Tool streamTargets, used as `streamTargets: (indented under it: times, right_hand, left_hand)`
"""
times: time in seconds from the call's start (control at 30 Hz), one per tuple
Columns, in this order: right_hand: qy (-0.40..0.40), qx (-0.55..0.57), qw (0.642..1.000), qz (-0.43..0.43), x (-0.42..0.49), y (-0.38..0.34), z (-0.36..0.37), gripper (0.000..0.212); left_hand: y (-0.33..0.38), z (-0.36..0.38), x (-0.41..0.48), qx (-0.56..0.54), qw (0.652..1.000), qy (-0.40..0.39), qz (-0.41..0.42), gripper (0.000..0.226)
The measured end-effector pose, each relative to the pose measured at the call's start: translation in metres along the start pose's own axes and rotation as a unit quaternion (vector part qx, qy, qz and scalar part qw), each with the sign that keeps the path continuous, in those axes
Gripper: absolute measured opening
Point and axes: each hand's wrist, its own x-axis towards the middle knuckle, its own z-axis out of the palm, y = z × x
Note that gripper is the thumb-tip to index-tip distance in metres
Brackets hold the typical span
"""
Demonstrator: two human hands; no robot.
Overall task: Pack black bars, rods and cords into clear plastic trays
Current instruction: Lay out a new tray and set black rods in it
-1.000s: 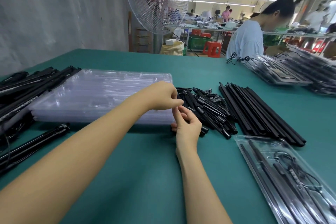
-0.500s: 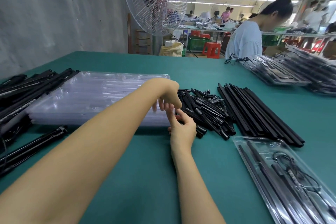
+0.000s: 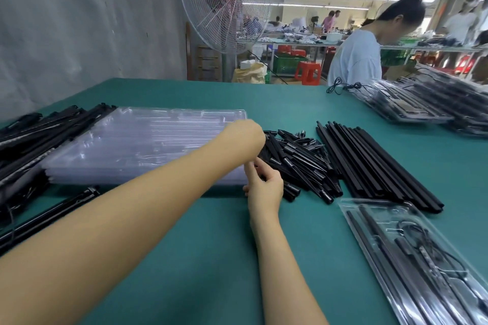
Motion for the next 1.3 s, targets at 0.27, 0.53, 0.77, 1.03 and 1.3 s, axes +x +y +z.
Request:
streamTargets:
  times: [0.27, 0.53, 0.77, 1.03, 1.3]
  right_hand:
    - [0.009, -0.013, 1.000, -0.010, -0.001, 0.001, 0.001, 0.026]
    - [0.020, -0.017, 1.000, -0.012, -0.003, -0.001, 0.001, 0.012]
    - [0.020, -0.042, 0.998, -0.039, -0.004, -0.001, 0.001, 0.012]
    - [0.102, -0.274, 0.925, -0.243, -0.011, -0.007, 0.010, 0.025]
    - [-0.053, -0.350, 0.903, -0.242, -0.018, -0.004, 0.020, 0.038]
  left_hand:
    - [-0.040, 0.029, -0.026, -0.129, 0.986, 0.081, 0.067, 0.018]
    - [-0.052, 0.071, -0.054, -0.333, 0.927, 0.173, 0.020, 0.017]
    - [-0.060, 0.061, -0.038, -0.431, 0.867, 0.246, -0.050, 0.024]
    - [-0.065, 0.046, -0.026, -0.417, 0.885, 0.190, -0.077, 0.034]
    - [-0.069, 0.038, -0.024, -0.350, 0.890, 0.289, -0.032, 0.017]
